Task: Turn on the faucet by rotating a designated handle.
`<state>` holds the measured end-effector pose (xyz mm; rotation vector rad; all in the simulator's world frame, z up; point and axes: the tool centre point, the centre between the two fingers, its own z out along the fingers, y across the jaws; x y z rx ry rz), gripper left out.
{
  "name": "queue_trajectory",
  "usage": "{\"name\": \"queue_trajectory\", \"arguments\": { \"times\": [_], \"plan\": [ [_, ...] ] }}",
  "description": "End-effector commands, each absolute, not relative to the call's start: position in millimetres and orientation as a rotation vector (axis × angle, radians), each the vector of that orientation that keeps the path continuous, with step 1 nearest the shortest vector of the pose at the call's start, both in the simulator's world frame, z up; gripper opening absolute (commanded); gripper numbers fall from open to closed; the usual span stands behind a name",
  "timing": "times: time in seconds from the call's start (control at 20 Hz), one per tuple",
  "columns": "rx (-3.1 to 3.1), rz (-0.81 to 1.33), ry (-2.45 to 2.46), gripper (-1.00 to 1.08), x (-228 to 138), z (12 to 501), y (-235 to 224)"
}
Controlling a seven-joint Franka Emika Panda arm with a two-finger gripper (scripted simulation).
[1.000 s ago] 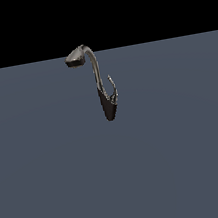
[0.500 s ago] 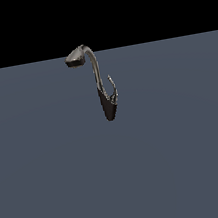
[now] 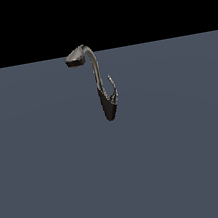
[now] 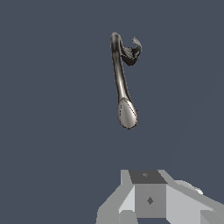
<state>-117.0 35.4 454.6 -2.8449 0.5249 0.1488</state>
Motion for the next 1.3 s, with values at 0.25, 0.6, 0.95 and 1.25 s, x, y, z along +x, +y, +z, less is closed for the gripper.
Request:
{"name": "queue_trajectory", "arguments": {
  "times": [0.25,0.6,0.95,1.25],
  "plan": [
    [-2.652,0.243,0.824,-1.0,-59,419,35],
    [-2.447,0.337,1.095,-1.0,-7,378,27],
    [-2.215,0.433,1.355,-1.0,39,327,13],
    [-1.993,0.515,1.567,-1.0,74,277,-3]
  ]
}}
